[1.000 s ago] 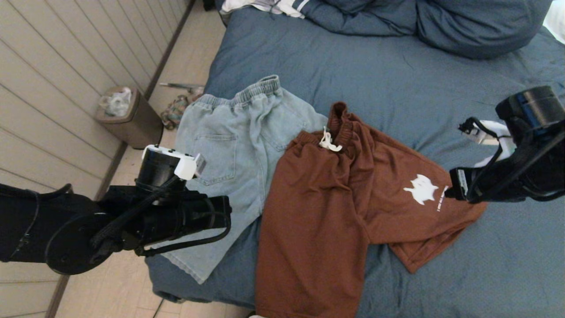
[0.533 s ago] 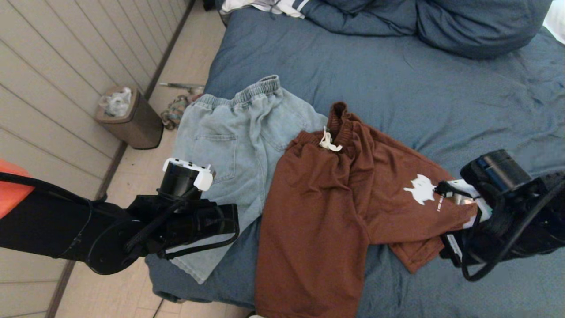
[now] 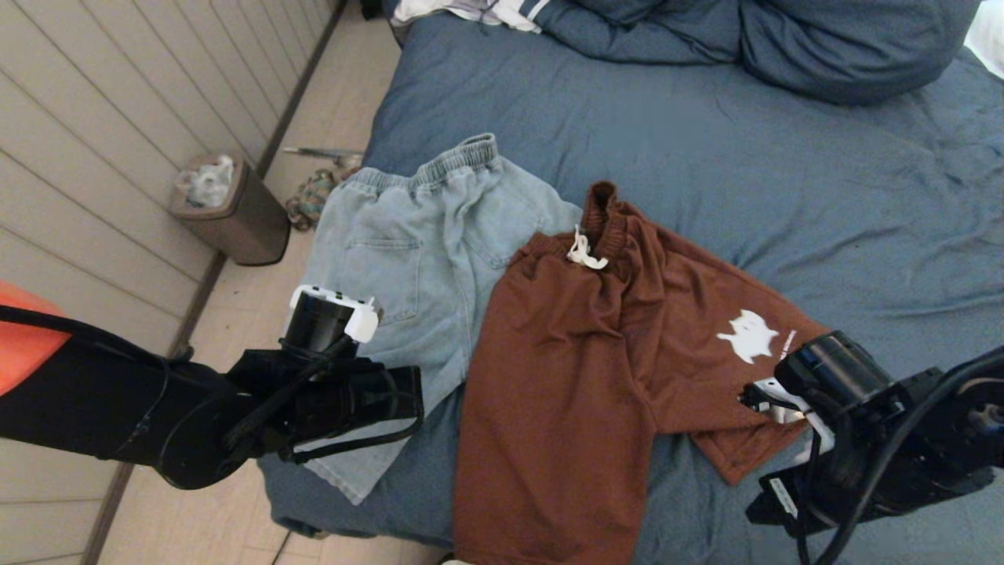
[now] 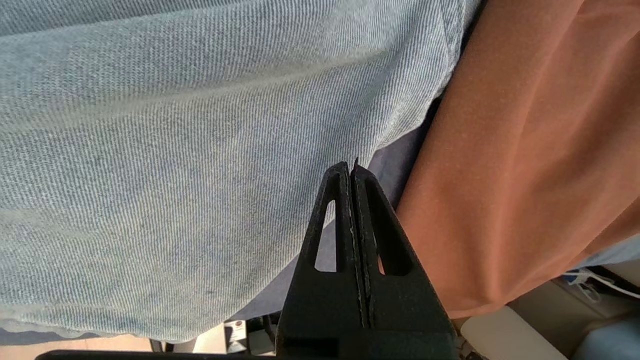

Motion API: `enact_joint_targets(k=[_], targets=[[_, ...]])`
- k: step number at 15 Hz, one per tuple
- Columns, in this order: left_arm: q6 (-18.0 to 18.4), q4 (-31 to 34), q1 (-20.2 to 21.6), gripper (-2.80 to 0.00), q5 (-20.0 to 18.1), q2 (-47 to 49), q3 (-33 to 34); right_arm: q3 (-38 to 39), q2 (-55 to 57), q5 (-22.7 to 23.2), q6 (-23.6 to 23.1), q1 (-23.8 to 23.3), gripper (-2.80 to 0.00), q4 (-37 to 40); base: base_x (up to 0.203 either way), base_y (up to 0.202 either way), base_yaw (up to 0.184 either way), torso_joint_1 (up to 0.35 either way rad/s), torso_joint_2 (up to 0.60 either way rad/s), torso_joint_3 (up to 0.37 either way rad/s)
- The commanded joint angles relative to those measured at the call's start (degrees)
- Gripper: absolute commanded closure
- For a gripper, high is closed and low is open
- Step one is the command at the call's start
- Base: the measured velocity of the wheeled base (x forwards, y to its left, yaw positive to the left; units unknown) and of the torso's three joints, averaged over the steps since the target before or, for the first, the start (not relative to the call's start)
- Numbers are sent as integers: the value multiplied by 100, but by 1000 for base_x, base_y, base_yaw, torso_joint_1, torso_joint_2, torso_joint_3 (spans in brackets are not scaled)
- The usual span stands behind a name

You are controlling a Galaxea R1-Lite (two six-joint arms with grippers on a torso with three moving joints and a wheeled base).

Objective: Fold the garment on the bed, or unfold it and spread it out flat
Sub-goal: Fold the brown shorts

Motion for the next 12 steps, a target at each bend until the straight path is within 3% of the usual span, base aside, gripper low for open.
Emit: enact_joint_targets(k=[1, 6, 12], targets=[[-18, -11, 11, 0, 0, -47, 33, -3, 35, -11, 13, -46, -280, -402, 0, 0, 0, 0, 0, 0], [-9, 5, 39, 0, 10, -389, 58, 421, 132, 90, 0, -274, -280, -1113, 0, 0, 0, 0, 0, 0], [9, 28, 51, 0, 9, -396, 90, 970, 1299, 316, -131, -617, -280, -2913, 0, 0, 0, 0, 0, 0]])
